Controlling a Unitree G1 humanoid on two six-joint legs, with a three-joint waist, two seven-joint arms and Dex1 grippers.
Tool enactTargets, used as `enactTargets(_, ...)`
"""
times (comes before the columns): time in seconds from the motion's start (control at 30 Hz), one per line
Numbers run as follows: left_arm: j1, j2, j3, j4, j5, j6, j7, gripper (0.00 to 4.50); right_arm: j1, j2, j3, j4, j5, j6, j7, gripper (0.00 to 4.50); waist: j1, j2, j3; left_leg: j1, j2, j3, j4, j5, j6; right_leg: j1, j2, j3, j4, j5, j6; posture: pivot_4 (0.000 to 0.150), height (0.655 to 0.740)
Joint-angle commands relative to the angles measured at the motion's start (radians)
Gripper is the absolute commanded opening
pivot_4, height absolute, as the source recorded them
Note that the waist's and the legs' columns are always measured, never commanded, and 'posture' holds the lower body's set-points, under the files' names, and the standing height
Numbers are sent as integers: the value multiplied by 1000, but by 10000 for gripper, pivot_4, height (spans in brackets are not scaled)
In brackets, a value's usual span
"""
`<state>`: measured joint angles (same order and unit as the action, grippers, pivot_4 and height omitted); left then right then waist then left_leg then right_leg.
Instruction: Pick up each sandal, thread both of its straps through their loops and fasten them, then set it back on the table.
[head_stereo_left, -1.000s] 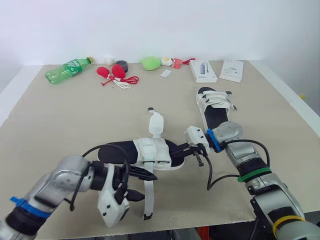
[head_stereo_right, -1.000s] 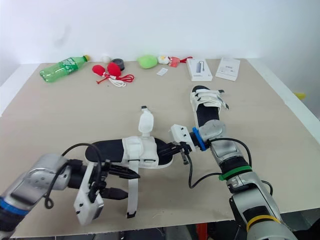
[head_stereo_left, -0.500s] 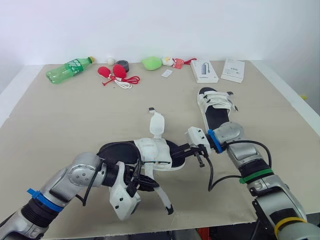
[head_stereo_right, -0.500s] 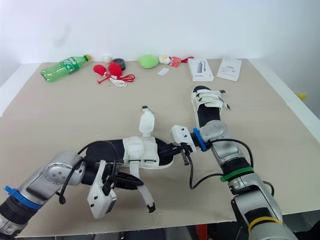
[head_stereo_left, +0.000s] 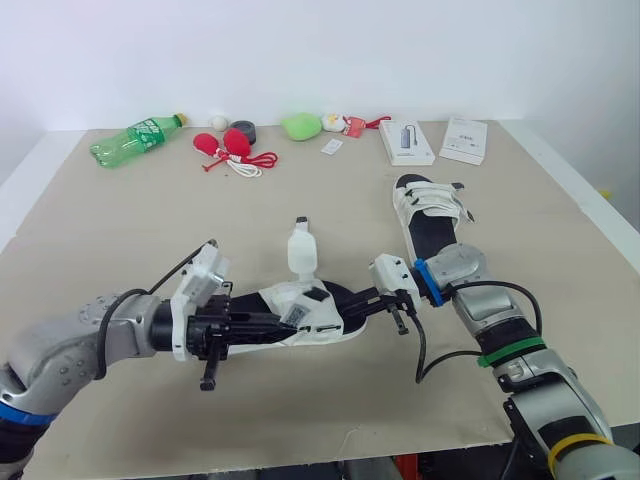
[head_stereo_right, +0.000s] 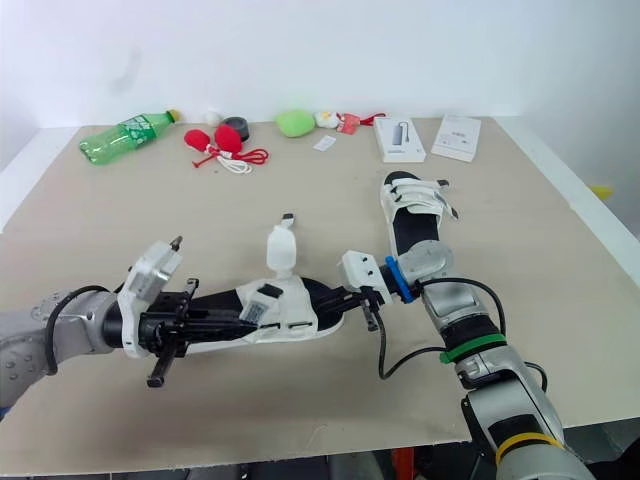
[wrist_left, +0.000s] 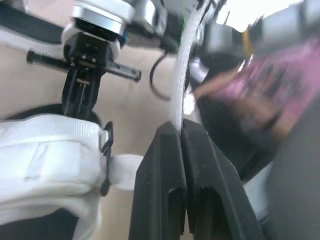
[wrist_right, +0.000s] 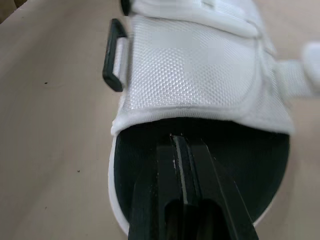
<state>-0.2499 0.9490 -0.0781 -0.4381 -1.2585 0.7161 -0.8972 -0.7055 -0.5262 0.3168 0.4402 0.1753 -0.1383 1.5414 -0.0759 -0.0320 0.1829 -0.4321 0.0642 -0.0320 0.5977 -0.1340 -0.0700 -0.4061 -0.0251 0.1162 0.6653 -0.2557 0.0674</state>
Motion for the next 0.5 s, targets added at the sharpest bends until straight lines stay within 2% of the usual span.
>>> enactTargets(0.03, -60, -59, 62, 62, -83, 73, 74, 527, -9, -10, 11, 30, -37, -3, 9, 0, 0, 0, 0, 0, 0, 0, 0, 0, 0, 0, 0, 0, 0, 0, 0, 1500, 7400)
enactTargets(0.27, -164, -215, 84, 180, 30, 88, 211, 527, -15, -8, 10, 36, -38, -4, 6, 0, 1, 0, 0, 0, 0, -1, 3, 0, -1, 1, 1, 0, 0, 2, 0, 1500, 7400)
enactTargets(0.5, -150, -282, 99, 225, 185, 70, 257, 527, -12, -12, 7, 31, -37, -2, 1, 0, 1, 0, 0, 0, 0, -1, 3, 1, -1, 1, 1, 0, 0, 3, 1, 1500, 7400)
